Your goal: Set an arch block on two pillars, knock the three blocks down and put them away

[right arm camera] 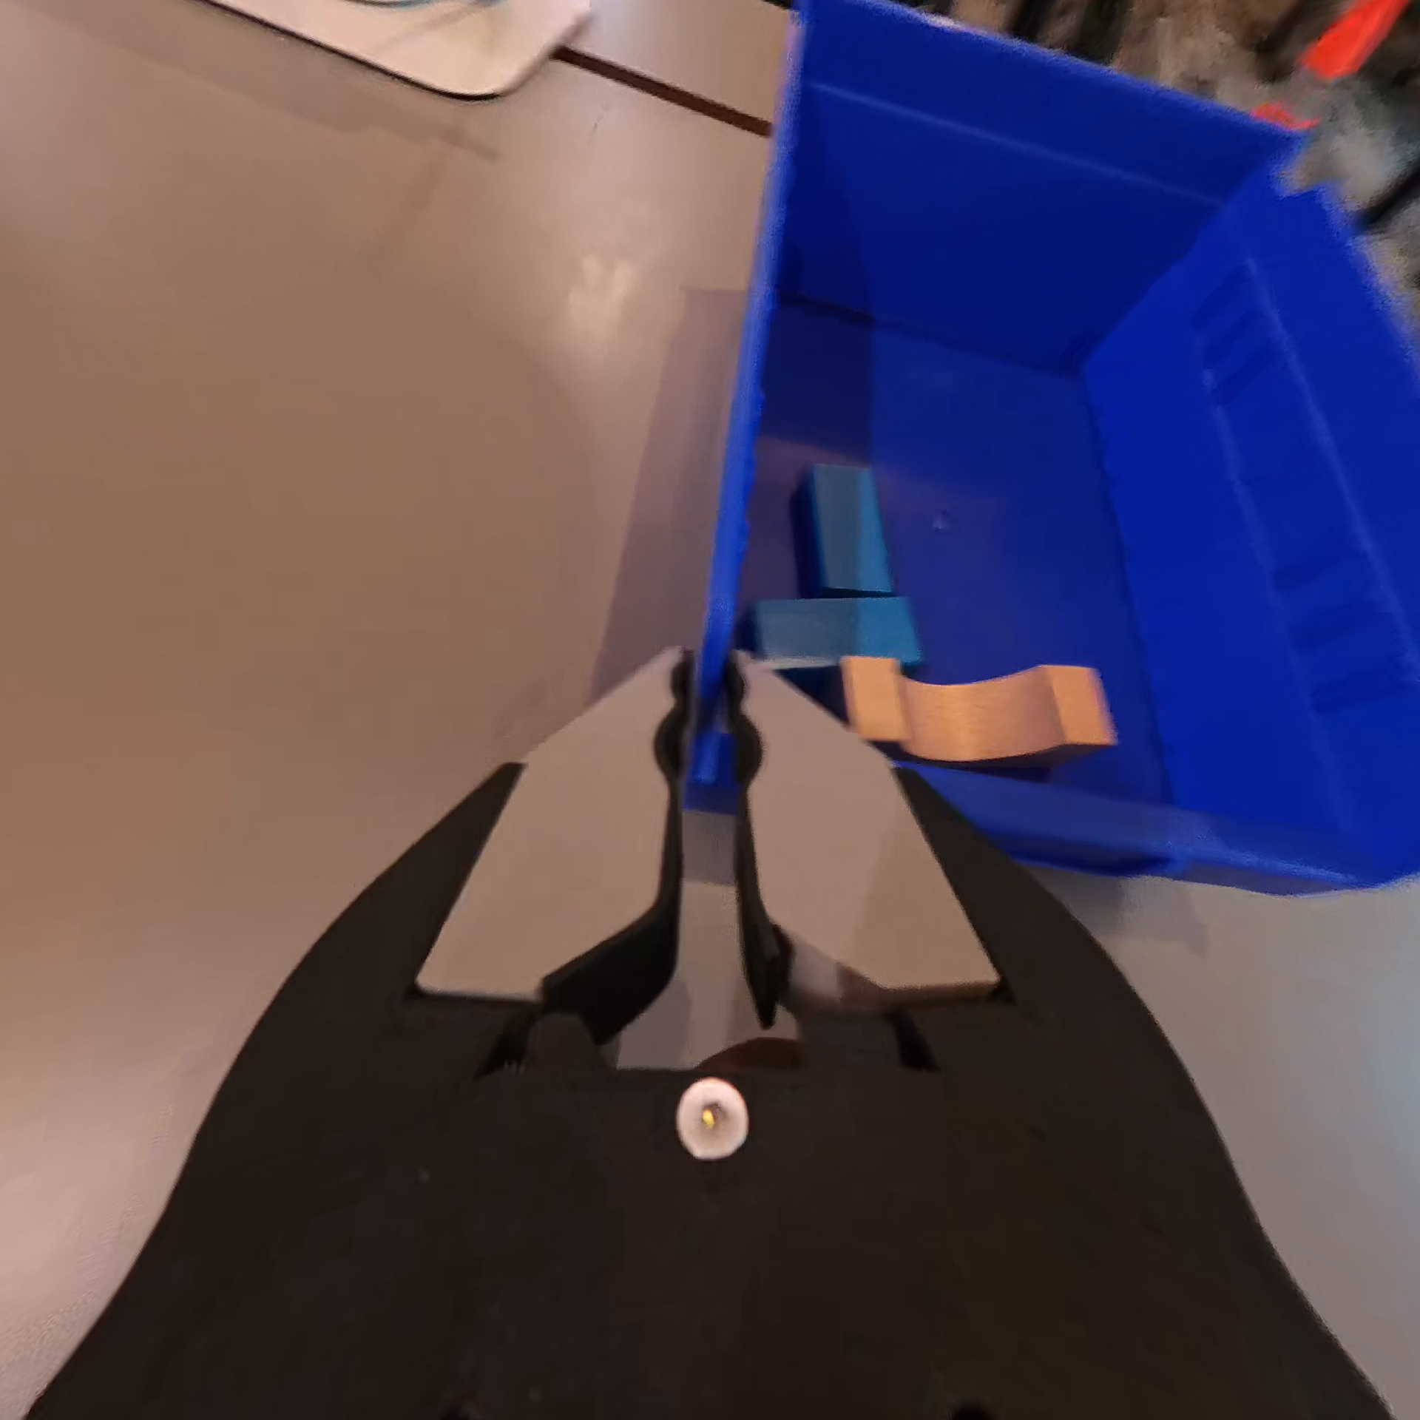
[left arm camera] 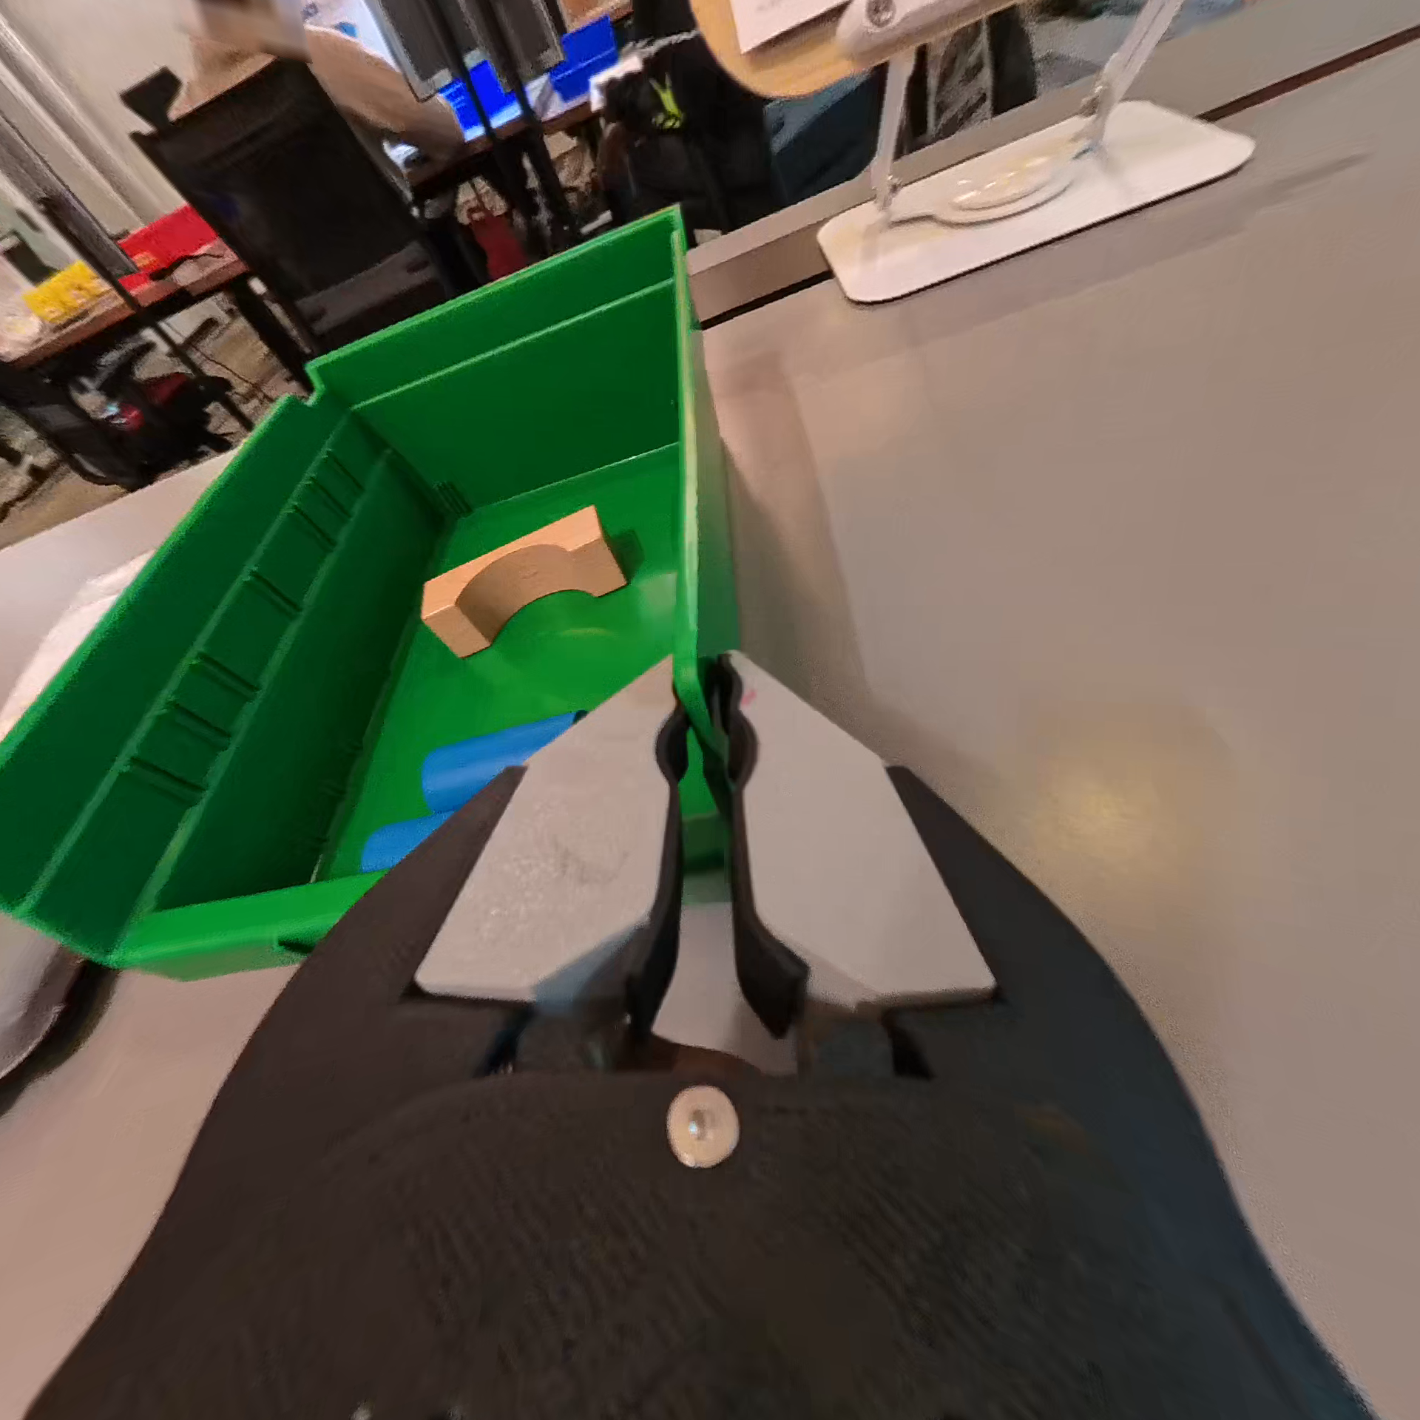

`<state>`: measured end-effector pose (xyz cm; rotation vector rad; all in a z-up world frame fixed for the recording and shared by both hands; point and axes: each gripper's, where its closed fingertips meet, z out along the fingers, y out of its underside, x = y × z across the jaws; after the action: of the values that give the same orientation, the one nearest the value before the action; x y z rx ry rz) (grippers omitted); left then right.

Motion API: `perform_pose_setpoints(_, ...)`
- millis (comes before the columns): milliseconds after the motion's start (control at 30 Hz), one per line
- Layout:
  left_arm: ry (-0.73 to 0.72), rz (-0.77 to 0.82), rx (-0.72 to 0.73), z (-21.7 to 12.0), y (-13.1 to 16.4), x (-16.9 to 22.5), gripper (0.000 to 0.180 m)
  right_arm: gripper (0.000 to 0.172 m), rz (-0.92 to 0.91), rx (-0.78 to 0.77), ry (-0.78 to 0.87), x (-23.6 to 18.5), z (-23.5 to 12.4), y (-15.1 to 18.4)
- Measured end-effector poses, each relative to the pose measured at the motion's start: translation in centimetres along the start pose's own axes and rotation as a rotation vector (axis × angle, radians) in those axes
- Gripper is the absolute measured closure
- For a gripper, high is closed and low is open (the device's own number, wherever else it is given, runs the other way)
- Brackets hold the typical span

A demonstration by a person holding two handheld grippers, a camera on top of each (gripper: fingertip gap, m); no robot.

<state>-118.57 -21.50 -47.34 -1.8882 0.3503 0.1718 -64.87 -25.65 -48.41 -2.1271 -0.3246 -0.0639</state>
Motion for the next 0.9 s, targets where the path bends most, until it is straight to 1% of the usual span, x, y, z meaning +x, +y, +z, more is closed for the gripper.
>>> perform_pose_setpoints(33, 0.013, -0.043, -0.004, 0.1, 0.0, 0.0, 0.179, 0.17, -0.001, 0.01, 0.034, 0.4, 0.1, -0.1)
perform_pose_setpoints(67, 0.014, -0.076, -0.008, 0.1, 0.0, -0.1, 0.179, 0.172, 0.045, 0.001, 0.094, 1.2, 0.1, 0.1)
perform_pose_setpoints(133, -0.009, -0.089, -0.012, 0.0, 0.3, -0.6, 0.18, 0.168, 0.02, -0.002, 0.211, 2.4, -0.3, 0.6)
perform_pose_setpoints(167, -0.017, -0.092, -0.01, -0.2, 0.4, -0.9, 0.179, 0.166, 0.005, 0.001, 0.24, 2.6, -0.6, 0.8)
perform_pose_setpoints(333, -0.051, -0.111, 0.003, -1.0, 0.7, -1.1, 0.179, 0.168, -0.069, -0.017, 0.269, 1.0, -2.0, 1.3)
perform_pose_setpoints(433, -0.052, -0.075, -0.001, -0.9, 0.3, 0.0, 0.179, 0.169, -0.083, 0.005, 0.233, -0.9, -1.5, 0.6)
perform_pose_setpoints(500, -0.06, -0.056, -0.01, -0.8, 0.2, 0.3, 0.179, 0.169, -0.098, 0.001, 0.228, -1.4, -0.9, 0.1)
perform_pose_setpoints(600, -0.044, -0.065, -0.016, -1.0, 0.2, 0.3, 0.179, 0.166, -0.11, -0.013, 0.193, -1.9, -0.7, -0.1)
perform_pose_setpoints(667, -0.004, -0.077, -0.022, -1.4, 0.3, 0.6, 0.179, 0.165, -0.102, -0.015, 0.165, -2.0, -1.1, 0.0)
perform_pose_setpoints(700, 0.041, -0.08, -0.027, -1.9, 0.3, 1.1, 0.174, 0.162, -0.098, 0.009, 0.145, -2.1, -1.6, -0.2)
perform_pose_setpoints(733, 0.081, -0.081, -0.031, -2.5, 0.1, 1.6, 0.158, 0.153, -0.091, 0.047, 0.131, -2.3, -2.5, -0.7)
perform_pose_setpoints(767, 0.09, -0.079, -0.019, -3.2, -0.4, 1.7, 0.14, 0.144, -0.084, 0.088, 0.118, -2.5, -3.4, -1.3)
perform_pose_setpoints(800, 0.093, -0.072, 0.009, -4.1, -1.2, 1.7, 0.134, 0.14, -0.085, 0.129, 0.104, -2.9, -4.4, -2.1)
perform_pose_setpoints(833, 0.105, -0.062, 0.042, -4.9, -2.2, 2.1, 0.134, 0.136, -0.09, 0.168, 0.087, -3.4, -5.3, -3.0)
perform_pose_setpoints(900, 0.171, -0.039, 0.091, -6.2, -4.4, 4.1, 0.13, 0.129, -0.109, 0.232, 0.033, -5.0, -6.5, -4.9)
